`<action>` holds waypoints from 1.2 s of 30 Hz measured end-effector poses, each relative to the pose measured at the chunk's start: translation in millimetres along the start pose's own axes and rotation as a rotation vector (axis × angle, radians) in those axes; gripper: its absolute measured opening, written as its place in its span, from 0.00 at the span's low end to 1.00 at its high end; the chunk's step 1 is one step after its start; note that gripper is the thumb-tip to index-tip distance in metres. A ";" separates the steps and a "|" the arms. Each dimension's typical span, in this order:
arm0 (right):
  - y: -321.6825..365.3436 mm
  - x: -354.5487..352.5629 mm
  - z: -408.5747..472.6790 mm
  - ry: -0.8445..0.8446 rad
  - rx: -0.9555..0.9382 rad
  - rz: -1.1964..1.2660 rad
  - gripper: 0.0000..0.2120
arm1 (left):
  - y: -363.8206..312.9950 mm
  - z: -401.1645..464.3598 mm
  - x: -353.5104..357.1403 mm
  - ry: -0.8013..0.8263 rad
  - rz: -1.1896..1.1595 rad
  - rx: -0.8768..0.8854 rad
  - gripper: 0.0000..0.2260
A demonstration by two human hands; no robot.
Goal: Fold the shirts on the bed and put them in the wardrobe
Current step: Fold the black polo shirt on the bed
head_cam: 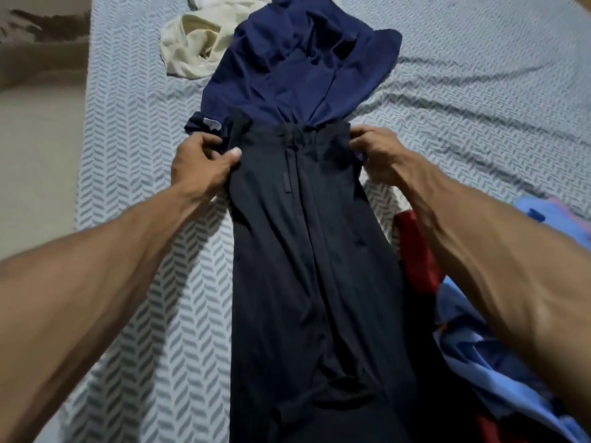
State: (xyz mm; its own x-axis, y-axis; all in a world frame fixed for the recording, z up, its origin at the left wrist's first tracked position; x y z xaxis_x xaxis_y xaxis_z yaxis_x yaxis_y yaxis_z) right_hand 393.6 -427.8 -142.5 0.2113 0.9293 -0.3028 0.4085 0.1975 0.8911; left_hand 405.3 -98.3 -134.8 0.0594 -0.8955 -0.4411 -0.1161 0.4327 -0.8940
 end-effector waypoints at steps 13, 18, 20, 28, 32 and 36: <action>1.7 -0.8 2.0 0.019 0.167 0.107 0.06 | 1.1 40.4 15.3 0.011 -0.386 -0.206 0.08; 6.0 -0.2 0.4 0.058 0.165 0.211 0.09 | 4.1 48.5 16.4 0.027 -0.383 -0.253 0.04; 7.3 -0.9 -2.5 0.180 0.149 0.235 0.15 | -4.6 40.7 18.0 0.033 -0.425 -0.270 0.06; -3.9 -7.0 9.1 0.185 0.099 0.092 0.14 | -5.8 42.9 22.7 0.082 -0.424 -0.254 0.10; 2.1 -5.7 9.2 0.090 0.153 0.108 0.19 | -4.4 46.1 21.3 0.033 -0.407 -0.265 0.13; 3.2 -1.7 12.2 0.046 0.139 0.119 0.22 | -3.6 45.8 20.1 0.028 -0.419 -0.270 0.12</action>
State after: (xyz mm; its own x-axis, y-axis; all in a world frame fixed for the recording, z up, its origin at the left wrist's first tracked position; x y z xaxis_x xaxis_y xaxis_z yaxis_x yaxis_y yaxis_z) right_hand 405.3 -432.6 -143.3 0.2265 0.9574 -0.1794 0.5023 0.0430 0.8636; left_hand 452.3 -113.1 -144.0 0.1301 -0.9906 -0.0424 -0.3410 -0.0045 -0.9401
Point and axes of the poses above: each hand's wrist, its own z-axis towards the middle knuckle, its own x-axis out of the palm, y = z × x, the point moved 6 cm from there along z, towards the middle knuckle, and after that the axes turned 2 degrees about -z, right-handed, at the moved point
